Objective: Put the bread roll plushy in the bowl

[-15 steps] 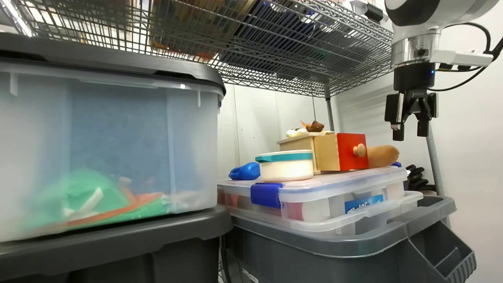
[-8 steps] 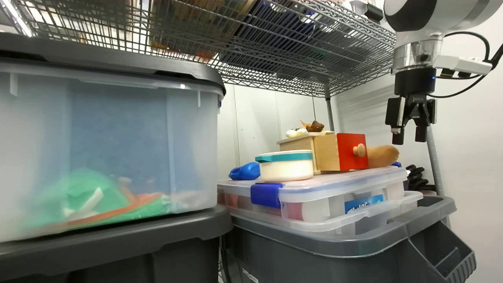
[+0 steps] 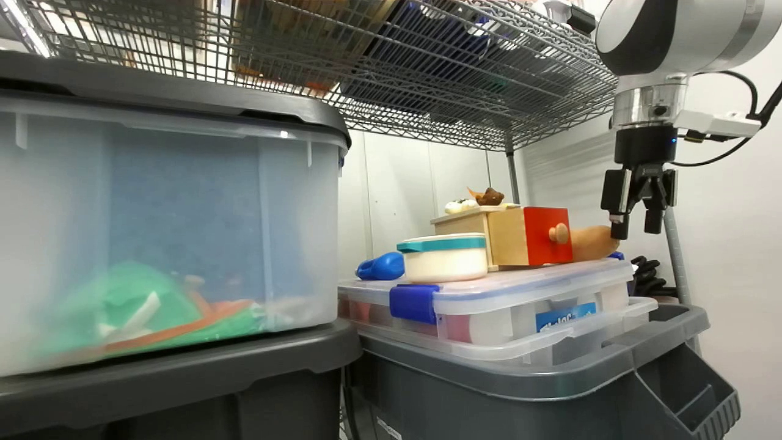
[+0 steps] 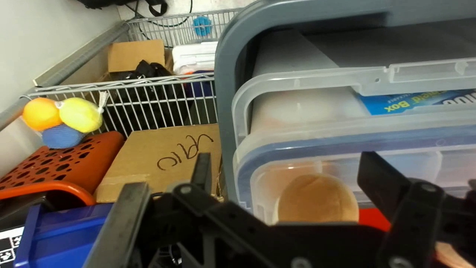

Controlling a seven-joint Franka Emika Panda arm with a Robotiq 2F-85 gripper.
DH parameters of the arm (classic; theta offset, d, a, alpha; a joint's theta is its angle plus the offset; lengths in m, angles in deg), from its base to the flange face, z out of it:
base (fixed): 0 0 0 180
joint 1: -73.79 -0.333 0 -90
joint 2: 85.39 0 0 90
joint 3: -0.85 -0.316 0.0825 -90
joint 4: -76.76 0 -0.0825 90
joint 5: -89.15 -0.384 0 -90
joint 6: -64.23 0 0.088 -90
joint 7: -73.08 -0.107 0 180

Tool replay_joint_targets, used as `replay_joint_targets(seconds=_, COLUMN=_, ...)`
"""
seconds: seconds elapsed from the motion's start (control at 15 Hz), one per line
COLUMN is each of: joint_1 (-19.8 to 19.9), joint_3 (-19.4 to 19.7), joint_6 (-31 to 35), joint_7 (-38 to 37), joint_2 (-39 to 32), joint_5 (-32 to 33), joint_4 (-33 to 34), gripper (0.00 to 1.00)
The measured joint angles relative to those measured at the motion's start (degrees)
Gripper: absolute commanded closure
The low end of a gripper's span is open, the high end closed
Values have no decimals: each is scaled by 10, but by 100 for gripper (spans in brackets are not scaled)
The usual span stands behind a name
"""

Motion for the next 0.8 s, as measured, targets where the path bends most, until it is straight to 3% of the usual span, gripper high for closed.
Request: replay_joint_targets(seconds=0.8, joint_1=3, joint_3=2, joint_6=31, joint_7=1, joint_2=-52, joint_5=-27, joint_4=23, gripper=0)
